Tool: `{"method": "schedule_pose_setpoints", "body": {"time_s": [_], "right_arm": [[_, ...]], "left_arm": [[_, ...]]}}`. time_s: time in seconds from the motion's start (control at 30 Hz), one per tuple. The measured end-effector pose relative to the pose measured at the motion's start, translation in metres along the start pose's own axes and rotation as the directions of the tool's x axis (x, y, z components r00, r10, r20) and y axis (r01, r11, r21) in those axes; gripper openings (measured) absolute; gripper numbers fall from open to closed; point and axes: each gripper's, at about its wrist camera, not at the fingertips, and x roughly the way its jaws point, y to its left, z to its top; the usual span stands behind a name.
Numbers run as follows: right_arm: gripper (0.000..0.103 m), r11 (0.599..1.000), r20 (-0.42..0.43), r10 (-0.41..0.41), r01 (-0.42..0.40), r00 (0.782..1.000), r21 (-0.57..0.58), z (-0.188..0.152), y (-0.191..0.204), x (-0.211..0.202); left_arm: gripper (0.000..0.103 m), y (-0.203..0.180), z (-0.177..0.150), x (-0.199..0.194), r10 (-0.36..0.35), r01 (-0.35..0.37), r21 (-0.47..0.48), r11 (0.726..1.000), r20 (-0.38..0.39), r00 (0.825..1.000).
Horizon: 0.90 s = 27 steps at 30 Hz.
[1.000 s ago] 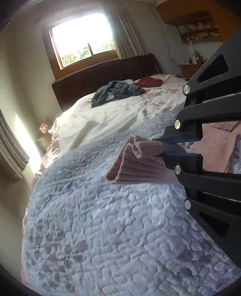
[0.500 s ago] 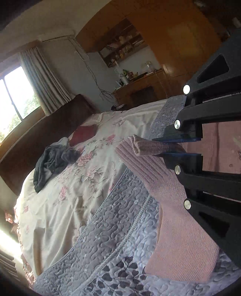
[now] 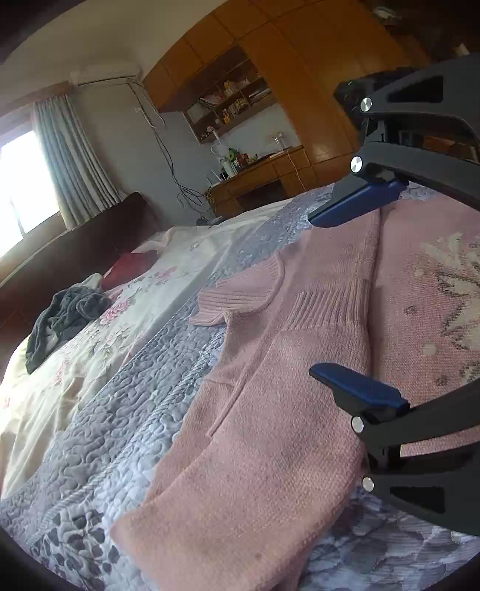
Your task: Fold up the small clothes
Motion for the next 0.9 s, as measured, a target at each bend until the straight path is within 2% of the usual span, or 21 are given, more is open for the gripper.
{"method": "schedule_pose_setpoints", "body": {"time_s": [0.07,0.13,0.2,0.3,0.33,0.4,0.43,0.47,0.5,0.53,0.57,0.6,0.77,0.9], "right_arm": [[0.075,1.0,-0.082,0.004,-0.003,0.997,0.016,0.025,0.0,0.041],[0.072,0.999,-0.149,-0.035,0.04,0.988,0.031,0.043,-0.002,0.073],[0.071,0.996,-0.191,-0.076,0.085,0.979,0.037,0.052,-0.005,0.095],[0.071,0.992,-0.227,-0.108,0.121,0.968,0.045,0.055,-0.008,0.114],[0.071,0.99,-0.229,-0.121,0.133,0.966,0.04,0.055,-0.007,0.117],[0.07,0.989,-0.229,-0.129,0.143,0.965,0.043,0.054,-0.004,0.119],[0.066,0.988,-0.233,-0.131,0.145,0.964,0.044,0.057,-0.003,0.121],[0.051,0.988,-0.24,-0.135,0.149,0.961,0.043,0.057,-0.001,0.121],[0.031,0.987,-0.251,-0.141,0.156,0.958,0.043,0.057,-0.001,0.121],[0.02,0.986,-0.261,-0.148,0.164,0.954,0.041,0.057,0.001,0.121],[0.01,0.985,-0.261,-0.158,0.172,0.952,0.031,0.058,0.006,0.118],[0.009,0.985,-0.25,-0.165,0.173,0.954,0.011,0.061,0.012,0.112],[0.007,0.976,-0.116,-0.156,0.135,0.981,-0.173,0.086,0.092,0.04],[0.007,0.942,0.03,-0.176,0.177,0.984,-0.287,0.1,0.134,-0.04]], "left_arm": [[0.076,0.003,0.017,-0.013,-0.043,0.043,-0.026,0.999,0.0,0.999],[0.079,0.004,0.031,-0.036,-0.116,0.117,-0.017,0.993,0.075,0.99],[0.08,0.022,0.031,-0.049,-0.098,0.11,-0.077,0.991,0.145,0.985],[0.08,0.047,0.035,-0.05,-0.12,0.149,-0.191,0.97,0.157,0.98],[0.08,0.048,0.039,-0.051,-0.139,0.171,-0.191,0.967,0.17,0.976],[0.08,0.047,0.043,-0.056,-0.131,0.166,-0.17,0.971,0.198,0.971],[0.08,0.048,0.043,-0.058,-0.129,0.167,-0.175,0.97,0.21,0.969],[0.08,0.051,0.043,-0.06,-0.131,0.174,-0.188,0.967,0.223,0.966],[0.08,0.055,0.043,-0.062,-0.131,0.181,-0.202,0.962,0.236,0.963],[0.08,0.059,0.043,-0.066,-0.133,0.189,-0.215,0.958,0.25,0.959],[0.08,0.062,0.044,-0.069,-0.139,0.202,-0.227,0.953,0.264,0.955],[0.08,0.065,0.045,-0.073,-0.143,0.211,-0.233,0.949,0.28,0.949],[0.08,0.071,0.048,-0.086,-0.138,0.22,-0.234,0.947,0.323,0.936],[0.08,0.069,0.049,-0.081,-0.135,0.214,-0.234,0.948,0.314,0.94]]}}
